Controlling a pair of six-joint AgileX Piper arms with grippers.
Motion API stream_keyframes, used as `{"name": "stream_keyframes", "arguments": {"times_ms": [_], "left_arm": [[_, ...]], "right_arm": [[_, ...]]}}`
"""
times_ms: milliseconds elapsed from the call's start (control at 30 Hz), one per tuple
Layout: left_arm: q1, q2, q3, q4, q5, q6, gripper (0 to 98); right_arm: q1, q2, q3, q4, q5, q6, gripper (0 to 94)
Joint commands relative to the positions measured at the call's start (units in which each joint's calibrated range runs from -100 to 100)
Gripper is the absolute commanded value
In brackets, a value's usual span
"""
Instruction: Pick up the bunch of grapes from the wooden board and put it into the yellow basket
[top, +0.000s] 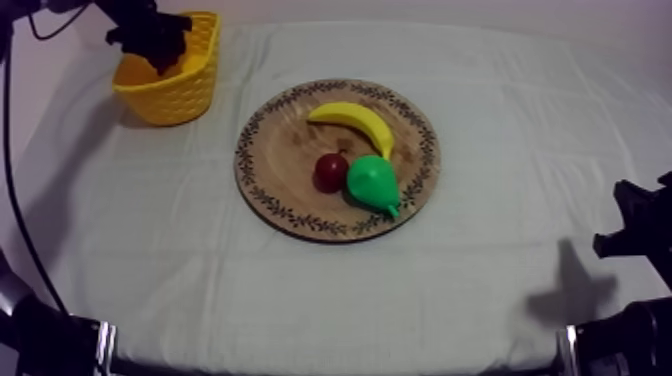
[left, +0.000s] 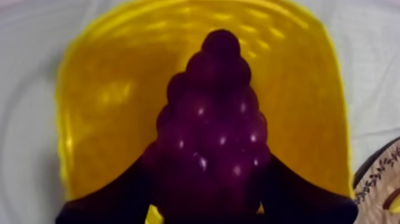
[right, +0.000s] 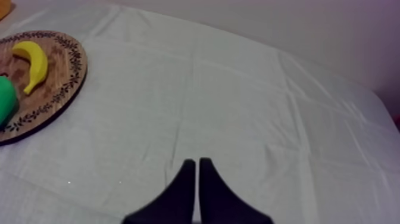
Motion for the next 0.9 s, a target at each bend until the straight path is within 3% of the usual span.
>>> {"name": "stream_keyframes", "arguments": {"times_ms": [0,433,500,667,867], "left_arm": [[0.06,1.48,-0.42,0.14,-0.09,0.07,53.3],[0.10,1.68,0.66,0.24,-1.63,0.24,53.9],[0.11,1.19,1.68,0.27,-2.61,0.24,58.6],[0.11,0.00,4.00,0.23,-3.47,0.71,81.5],[0.12,-0.94,5.21,0.29,-3.63,0.94,93.4]], "right_arm": [[0.01,-0.02,-0.01,0.01,-0.01,0.01,0.5],[0.01,-0.02,-0.01,0.01,-0.01,0.01,0.5],[0.01,-0.02,-0.01,0.01,-0.01,0.01,0.5],[0.01,-0.02,-0.01,0.01,-0.01,0.01,0.5],[0.01,-0.02,-0.01,0.01,-0.01,0.01,0.5]]}}
